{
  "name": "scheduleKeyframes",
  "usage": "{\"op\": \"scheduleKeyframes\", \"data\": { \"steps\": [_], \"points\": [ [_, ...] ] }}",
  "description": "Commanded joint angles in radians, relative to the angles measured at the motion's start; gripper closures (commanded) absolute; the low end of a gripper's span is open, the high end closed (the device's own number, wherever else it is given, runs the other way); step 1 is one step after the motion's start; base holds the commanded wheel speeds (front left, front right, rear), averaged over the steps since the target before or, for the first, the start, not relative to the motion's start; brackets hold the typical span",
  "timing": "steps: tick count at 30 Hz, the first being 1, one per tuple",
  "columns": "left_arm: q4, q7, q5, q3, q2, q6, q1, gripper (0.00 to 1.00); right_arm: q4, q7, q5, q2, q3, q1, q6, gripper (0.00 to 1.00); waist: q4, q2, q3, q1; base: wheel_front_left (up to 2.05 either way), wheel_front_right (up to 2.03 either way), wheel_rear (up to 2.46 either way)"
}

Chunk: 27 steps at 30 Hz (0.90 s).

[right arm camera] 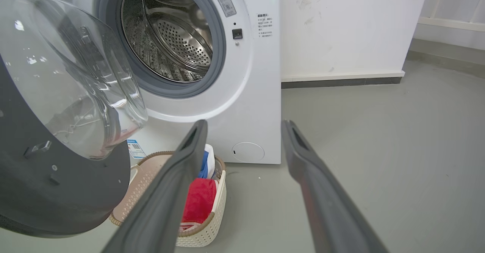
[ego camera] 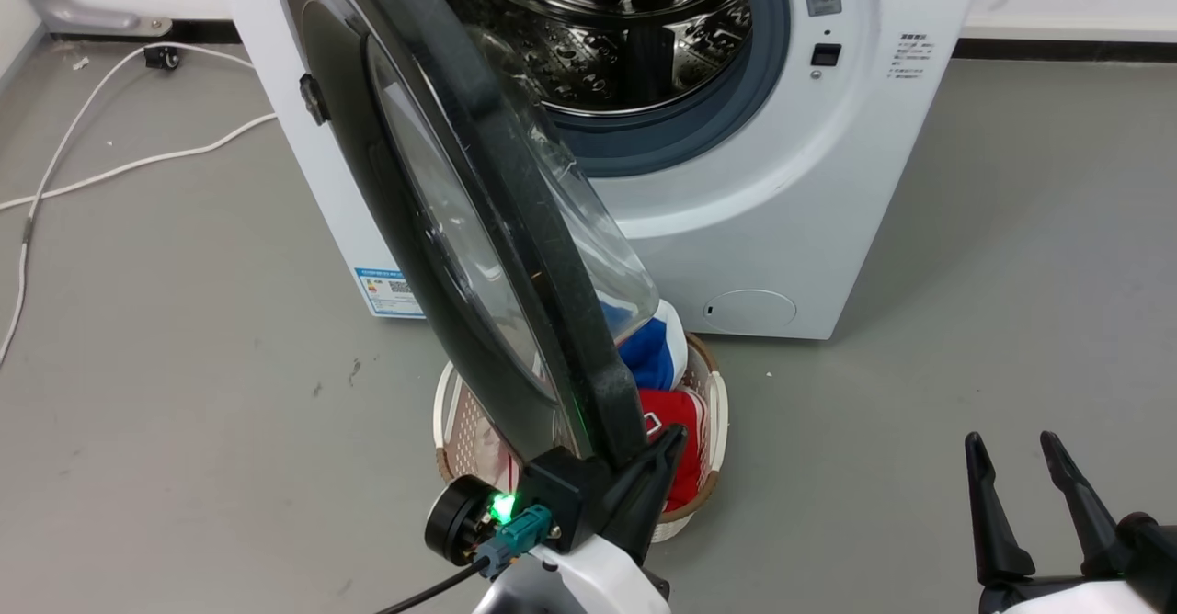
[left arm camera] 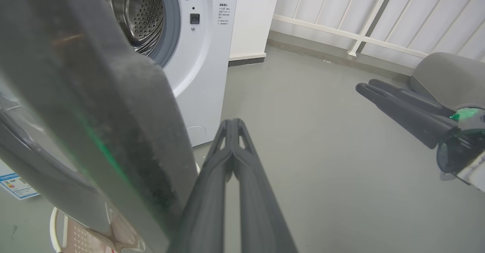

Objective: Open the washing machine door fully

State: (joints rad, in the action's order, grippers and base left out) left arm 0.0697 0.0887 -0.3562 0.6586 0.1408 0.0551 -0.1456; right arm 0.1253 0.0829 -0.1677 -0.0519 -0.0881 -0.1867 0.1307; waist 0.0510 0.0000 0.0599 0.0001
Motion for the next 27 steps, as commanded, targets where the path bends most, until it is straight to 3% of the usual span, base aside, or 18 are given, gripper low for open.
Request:
{"op": "scheduleKeyframes", "data": {
  "steps": [1,10,27],
  "points": [
    [0.003,-0.008,0.003,-0.008,0.005,0.009,0.010,1.00,-0.001,0.003,-0.002,0.003,-0.002,0.012,0.000,0.00,0.007,0.0000,0.007,-0.0001,0.00,0.00,0.00],
    [0.014,-0.029,0.000,-0.027,0.013,0.038,0.022,1.00,-0.003,-0.008,0.004,0.003,-0.016,0.020,0.000,0.00,0.065,0.0000,0.020,-0.0001,0.00,0.00,0.00],
    [0.051,-0.084,-0.017,-0.043,0.001,0.084,0.072,1.00,0.006,-0.038,0.018,0.002,-0.024,0.018,0.000,0.00,0.263,0.0000,0.000,-0.0001,0.00,0.00,0.00]
  ]
}}
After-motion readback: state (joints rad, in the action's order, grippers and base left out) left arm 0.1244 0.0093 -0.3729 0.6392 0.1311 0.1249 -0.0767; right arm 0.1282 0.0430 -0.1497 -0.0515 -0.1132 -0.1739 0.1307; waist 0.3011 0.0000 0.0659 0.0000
